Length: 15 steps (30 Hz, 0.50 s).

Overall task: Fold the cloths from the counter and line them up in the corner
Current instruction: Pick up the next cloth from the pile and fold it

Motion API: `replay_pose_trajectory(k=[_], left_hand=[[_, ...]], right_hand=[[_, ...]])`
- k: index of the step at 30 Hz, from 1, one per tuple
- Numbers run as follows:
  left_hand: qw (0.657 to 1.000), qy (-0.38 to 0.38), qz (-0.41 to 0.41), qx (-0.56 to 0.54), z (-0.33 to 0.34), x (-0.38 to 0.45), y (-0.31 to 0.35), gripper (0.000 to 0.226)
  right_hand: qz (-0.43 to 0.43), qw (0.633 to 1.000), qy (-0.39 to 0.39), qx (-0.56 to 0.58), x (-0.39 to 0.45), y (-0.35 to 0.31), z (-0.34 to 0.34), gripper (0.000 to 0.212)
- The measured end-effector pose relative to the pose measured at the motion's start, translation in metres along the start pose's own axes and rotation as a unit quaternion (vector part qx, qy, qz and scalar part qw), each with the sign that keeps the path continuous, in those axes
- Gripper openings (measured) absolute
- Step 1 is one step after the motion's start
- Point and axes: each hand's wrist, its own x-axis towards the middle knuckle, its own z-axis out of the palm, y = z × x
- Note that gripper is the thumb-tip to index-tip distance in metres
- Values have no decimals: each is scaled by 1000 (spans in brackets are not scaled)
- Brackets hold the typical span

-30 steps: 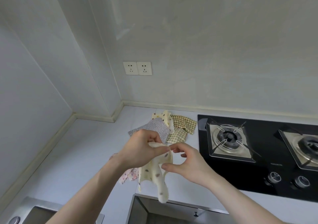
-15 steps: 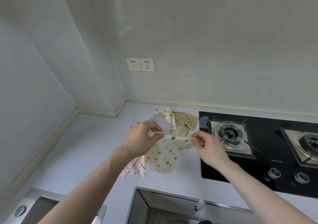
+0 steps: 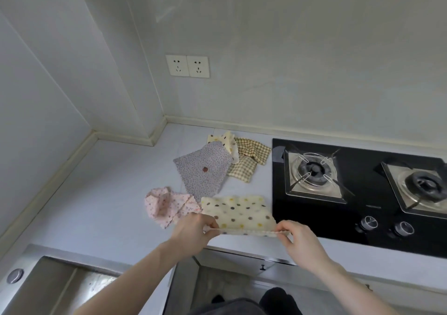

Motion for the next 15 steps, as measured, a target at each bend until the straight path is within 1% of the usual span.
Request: replay_pose_trajectory(k=[2, 4, 7, 11, 15], left_hand=[[999, -43, -9, 3, 24, -5, -7, 20], [997, -79, -13, 21, 42, -9, -12, 23], [994, -106, -26, 21, 55, -9, -19, 23], [995, -94, -28, 20, 55, 2, -25, 25], [998, -47, -35, 19, 43, 25, -25, 26]], right_hand=[[23, 999, -38, -13, -12, 10, 19, 25], [45, 997, -66, -14, -21, 14, 32, 26], [71, 994, -79, 0, -24, 17, 42, 24], [112, 991, -56, 52, -7, 16, 39, 20], [138, 984, -15, 110, 28, 9, 29, 26]])
